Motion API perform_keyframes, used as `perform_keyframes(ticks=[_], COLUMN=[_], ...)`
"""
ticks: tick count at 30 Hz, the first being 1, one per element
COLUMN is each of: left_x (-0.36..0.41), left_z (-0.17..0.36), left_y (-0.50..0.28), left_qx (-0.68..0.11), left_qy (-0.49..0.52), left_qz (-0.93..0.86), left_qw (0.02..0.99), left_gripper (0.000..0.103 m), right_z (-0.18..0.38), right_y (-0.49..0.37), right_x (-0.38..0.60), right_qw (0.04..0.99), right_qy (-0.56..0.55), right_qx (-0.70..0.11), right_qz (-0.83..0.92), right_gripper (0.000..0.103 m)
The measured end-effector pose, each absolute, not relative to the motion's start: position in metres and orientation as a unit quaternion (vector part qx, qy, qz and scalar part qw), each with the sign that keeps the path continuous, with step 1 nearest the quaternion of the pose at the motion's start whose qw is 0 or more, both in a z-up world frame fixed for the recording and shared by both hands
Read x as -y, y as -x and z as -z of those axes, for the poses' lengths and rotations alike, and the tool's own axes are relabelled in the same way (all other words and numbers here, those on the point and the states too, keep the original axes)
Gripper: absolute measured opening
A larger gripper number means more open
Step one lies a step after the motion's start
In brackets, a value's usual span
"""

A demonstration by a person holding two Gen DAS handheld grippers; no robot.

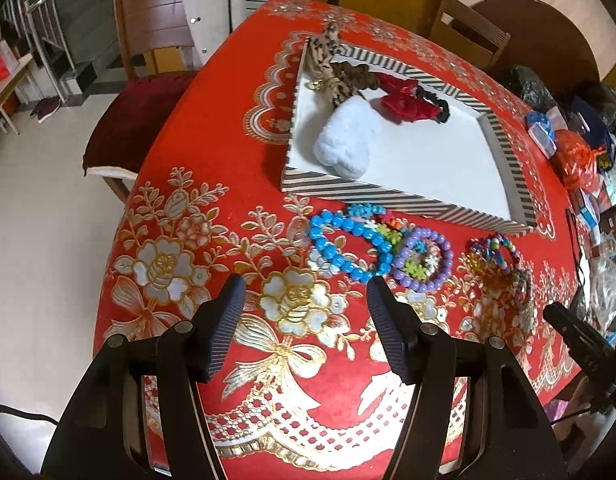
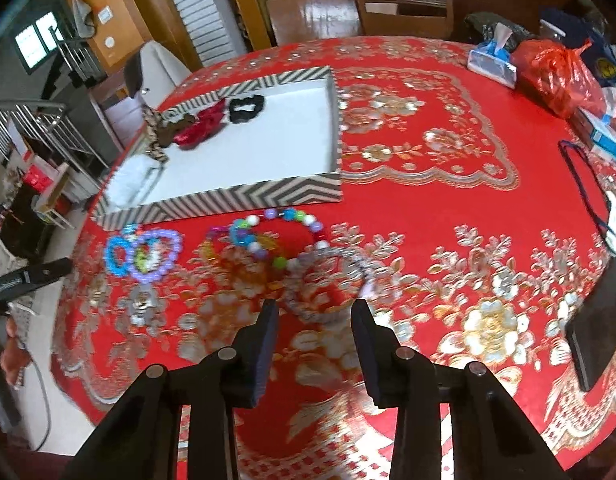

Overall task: Organize jewelry
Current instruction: 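Close the right tool on the silver beaded bracelet while the left tool grasps the blue beaded bracelet, then carry the silver and blue bracelets over the striped tray with both tools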

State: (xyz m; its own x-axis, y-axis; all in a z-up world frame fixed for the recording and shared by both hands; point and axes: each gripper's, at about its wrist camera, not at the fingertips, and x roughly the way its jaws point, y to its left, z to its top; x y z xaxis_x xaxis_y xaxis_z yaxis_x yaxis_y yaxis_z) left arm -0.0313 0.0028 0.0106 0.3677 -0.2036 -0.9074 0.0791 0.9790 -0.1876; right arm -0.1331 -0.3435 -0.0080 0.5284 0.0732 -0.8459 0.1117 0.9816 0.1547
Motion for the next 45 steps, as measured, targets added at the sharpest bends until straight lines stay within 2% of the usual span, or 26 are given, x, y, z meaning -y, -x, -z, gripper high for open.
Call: perform_keyframes(ticks=[27, 29, 31, 33, 34, 38, 45], left_x=[0.022, 0.025, 0.026, 0.025, 0.022, 0.011, 0.001], left_z=[0.035, 0.034, 0.034, 0.036, 0.036, 0.035, -0.004], left_y=[-0.016, -0.016, -0.016, -0.016, -0.016, -0.012, 0.005], left_qx=[-0.588, -0.581, -0.572, -0.567, -0.566, -0.578, -0.556], left_qy=[0.047, 0.04, 0.029, 0.026, 0.031, 0.059, 0.067], left_qz=[0.055, 0.058, 0.057, 0.056, 0.059, 0.078, 0.111], left_qw=[0.805, 0.811, 0.818, 0.821, 0.822, 0.81, 0.821], left_gripper=[0.061, 0.049, 0.024, 0.009, 0.007, 0.007, 0.007], right_z=[0.041, 0.041, 0.042, 0.042, 0.041, 0.031, 0.004], right_y=[0.084, 0.081, 0.078, 0.078, 0.079, 0.088, 0.105], right_x=[0.362, 0.36, 0.36, 0.362, 0.363, 0.37, 0.376], right_qw=[0.857, 0.858, 0.859, 0.859, 0.859, 0.865, 0.877], right_qy=[-0.032, -0.021, -0.014, -0.012, -0.016, -0.046, -0.081], right_qx=[-0.514, -0.514, -0.512, -0.512, -0.512, -0.499, -0.473], right_qz=[0.005, 0.005, 0.005, 0.005, 0.005, 0.003, 0.003], right_gripper=[0.034, 0.025, 0.016, 0.011, 0.007, 0.007, 0.007])
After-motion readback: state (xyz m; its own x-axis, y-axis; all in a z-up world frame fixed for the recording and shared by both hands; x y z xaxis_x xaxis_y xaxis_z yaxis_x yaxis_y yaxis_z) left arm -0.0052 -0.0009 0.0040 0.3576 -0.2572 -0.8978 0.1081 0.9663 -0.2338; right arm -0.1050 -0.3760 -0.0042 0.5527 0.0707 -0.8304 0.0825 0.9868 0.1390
